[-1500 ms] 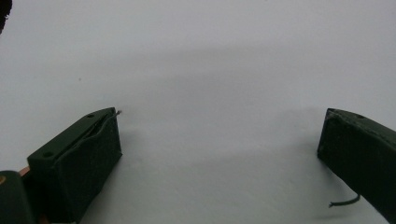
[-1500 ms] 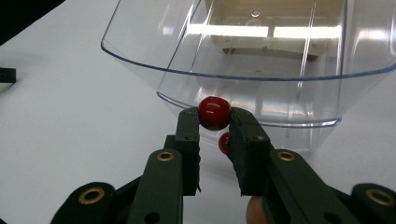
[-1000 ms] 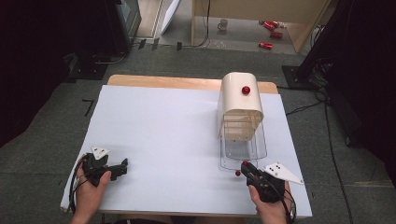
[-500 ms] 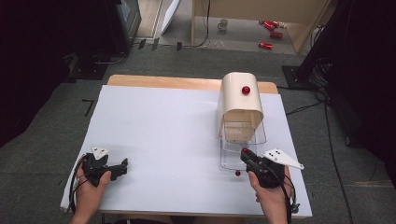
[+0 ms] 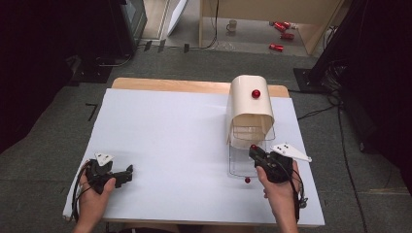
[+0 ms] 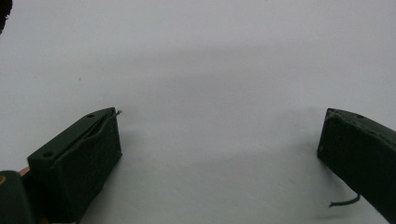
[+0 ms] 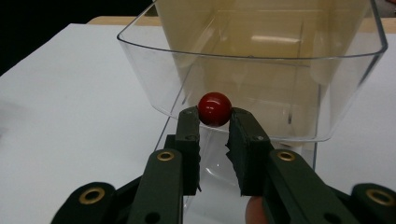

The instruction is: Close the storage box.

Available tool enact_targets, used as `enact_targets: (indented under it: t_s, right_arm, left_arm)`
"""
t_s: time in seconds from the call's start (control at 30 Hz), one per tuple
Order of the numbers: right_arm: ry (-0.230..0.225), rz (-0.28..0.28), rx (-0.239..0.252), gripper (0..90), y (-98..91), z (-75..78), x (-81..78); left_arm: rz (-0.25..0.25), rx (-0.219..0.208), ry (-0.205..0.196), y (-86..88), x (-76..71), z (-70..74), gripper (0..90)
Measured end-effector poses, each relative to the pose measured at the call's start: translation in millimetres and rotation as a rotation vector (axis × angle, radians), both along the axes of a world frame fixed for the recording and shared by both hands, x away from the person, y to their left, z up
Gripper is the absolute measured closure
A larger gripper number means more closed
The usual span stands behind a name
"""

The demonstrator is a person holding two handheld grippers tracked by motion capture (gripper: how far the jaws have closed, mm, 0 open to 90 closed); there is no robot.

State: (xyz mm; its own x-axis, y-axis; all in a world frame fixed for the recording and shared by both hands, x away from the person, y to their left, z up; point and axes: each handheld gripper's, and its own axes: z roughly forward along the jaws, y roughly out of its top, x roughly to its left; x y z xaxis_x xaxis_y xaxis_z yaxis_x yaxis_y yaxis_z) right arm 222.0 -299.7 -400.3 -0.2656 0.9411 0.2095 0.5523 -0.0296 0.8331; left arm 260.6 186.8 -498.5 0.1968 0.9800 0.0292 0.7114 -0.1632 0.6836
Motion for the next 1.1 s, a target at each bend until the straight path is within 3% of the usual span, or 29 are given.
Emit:
enact_targets:
  t_s: [0.43, 1.1]
  right_arm:
    - [-0.004, -0.007, -0.005, 75.5, -0.7, -0.5, 25.1]
    - [-0.009, -0.02, -0.003, 75.2, -0.4, -1.6, 43.7]
  left_arm:
    - [0.0, 0.0, 0.001, 0.0, 0.0, 0.0, 0.0]
    - [0.0, 0.0, 0.0, 0.0, 0.0, 0.0, 0.0]
